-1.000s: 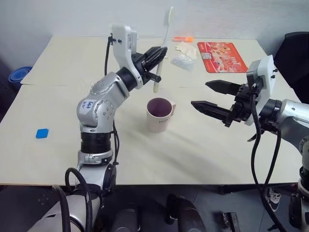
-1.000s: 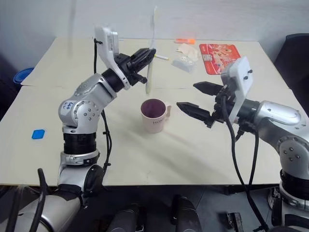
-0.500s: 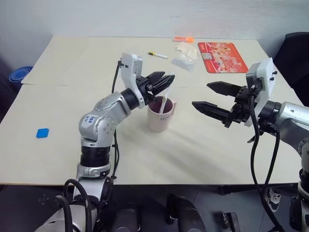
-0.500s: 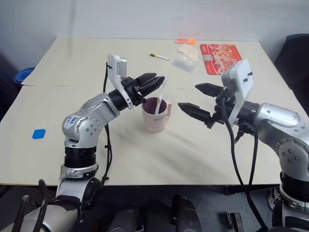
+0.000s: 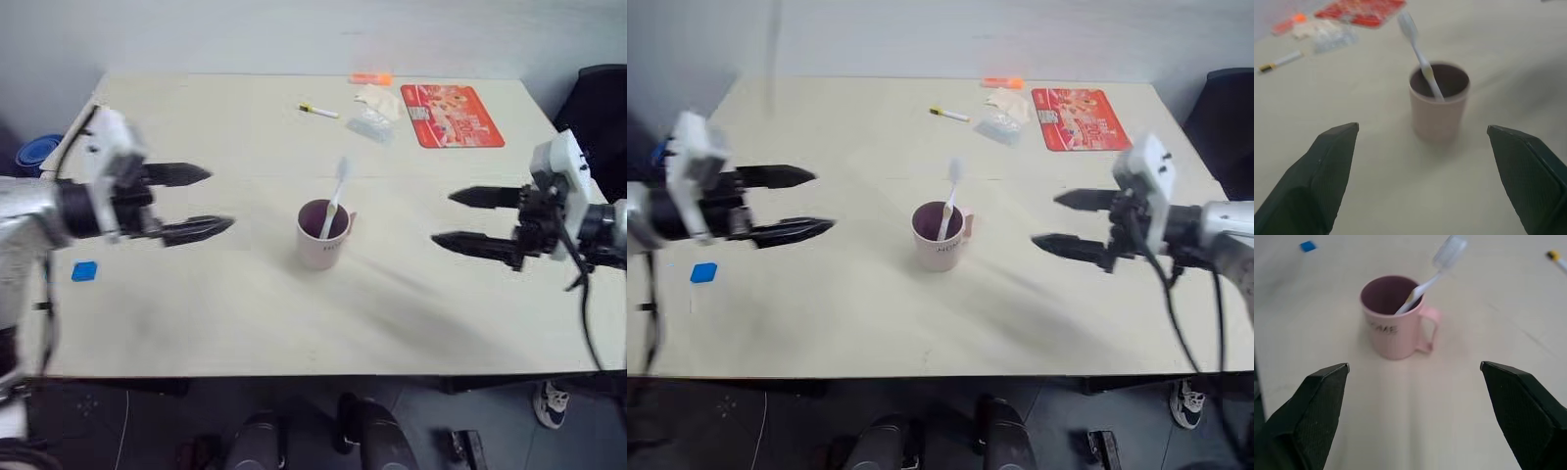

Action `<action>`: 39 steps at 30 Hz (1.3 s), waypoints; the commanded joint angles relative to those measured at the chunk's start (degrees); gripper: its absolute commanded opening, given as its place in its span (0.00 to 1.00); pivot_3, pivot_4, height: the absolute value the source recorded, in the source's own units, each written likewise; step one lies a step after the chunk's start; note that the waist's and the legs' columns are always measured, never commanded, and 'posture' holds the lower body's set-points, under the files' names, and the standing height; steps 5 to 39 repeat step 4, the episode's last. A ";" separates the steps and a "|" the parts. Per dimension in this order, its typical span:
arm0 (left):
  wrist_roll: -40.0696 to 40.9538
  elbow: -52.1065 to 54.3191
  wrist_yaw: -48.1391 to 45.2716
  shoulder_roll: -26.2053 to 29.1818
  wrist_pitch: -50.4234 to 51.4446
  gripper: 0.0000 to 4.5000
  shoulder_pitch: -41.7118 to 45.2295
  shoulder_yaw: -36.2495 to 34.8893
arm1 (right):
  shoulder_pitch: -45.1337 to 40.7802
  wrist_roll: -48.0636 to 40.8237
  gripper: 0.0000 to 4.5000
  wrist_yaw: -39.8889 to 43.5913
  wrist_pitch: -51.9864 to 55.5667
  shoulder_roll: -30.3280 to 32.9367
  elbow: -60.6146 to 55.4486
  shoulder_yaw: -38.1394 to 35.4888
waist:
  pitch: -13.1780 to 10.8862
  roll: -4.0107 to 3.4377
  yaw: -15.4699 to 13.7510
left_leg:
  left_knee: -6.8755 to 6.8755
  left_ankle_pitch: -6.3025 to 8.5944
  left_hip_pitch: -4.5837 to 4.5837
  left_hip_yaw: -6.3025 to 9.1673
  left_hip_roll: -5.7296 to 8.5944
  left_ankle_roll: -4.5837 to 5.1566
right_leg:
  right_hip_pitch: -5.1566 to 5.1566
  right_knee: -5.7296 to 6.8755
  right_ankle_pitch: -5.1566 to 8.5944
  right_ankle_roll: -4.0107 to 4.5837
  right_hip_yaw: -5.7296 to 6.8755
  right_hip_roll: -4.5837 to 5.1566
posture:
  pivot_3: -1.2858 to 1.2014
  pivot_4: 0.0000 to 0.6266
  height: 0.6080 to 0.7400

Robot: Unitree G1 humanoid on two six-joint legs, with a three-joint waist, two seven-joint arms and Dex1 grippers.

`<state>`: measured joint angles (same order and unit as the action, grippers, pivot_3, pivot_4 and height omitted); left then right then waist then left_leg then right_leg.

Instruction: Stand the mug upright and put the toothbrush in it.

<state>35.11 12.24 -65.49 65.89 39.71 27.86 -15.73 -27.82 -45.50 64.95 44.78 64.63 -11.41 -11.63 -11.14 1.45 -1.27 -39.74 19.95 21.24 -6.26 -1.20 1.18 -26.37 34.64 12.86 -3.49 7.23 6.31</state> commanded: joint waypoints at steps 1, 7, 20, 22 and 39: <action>-2.89 -4.87 -10.47 5.76 -7.71 0.99 -3.71 -3.05 | -1.27 2.10 1.00 8.30 -4.46 2.74 5.60 -0.98 | -0.03 -0.05 -0.08 | -0.02 0.01 -0.02 0.00 0.00 0.01 | 0.02 -0.14 0.01 0.00 0.00 0.01 | 0.52 0.24 1.00; -2.73 -6.22 -11.95 6.62 -9.57 0.99 -4.67 -3.96 | -2.75 3.52 1.00 10.51 -5.77 2.30 7.78 0.18 | -0.04 -0.08 -0.11 | -0.08 0.02 0.01 0.01 -0.03 0.03 | 0.01 -0.14 0.00 0.00 0.01 0.04 | 0.52 0.24 1.00; -2.73 -6.22 -11.95 6.62 -9.57 0.99 -4.67 -3.96 | -2.75 3.52 1.00 10.51 -5.77 2.30 7.78 0.18 | -0.04 -0.08 -0.11 | -0.08 0.02 0.01 0.01 -0.03 0.03 | 0.01 -0.14 0.00 0.00 0.01 0.04 | 0.52 0.24 1.00; -2.73 -6.22 -11.95 6.62 -9.57 0.99 -4.67 -3.96 | -2.75 3.52 1.00 10.51 -5.77 2.30 7.78 0.18 | -0.04 -0.08 -0.11 | -0.08 0.02 0.01 0.01 -0.03 0.03 | 0.01 -0.14 0.00 0.00 0.01 0.04 | 0.52 0.24 1.00; -2.73 -6.22 -11.95 6.62 -9.57 0.99 -4.67 -3.96 | -2.75 3.52 1.00 10.51 -5.77 2.30 7.78 0.18 | -0.04 -0.08 -0.11 | -0.08 0.02 0.01 0.01 -0.03 0.03 | 0.01 -0.14 0.00 0.00 0.01 0.04 | 0.52 0.24 1.00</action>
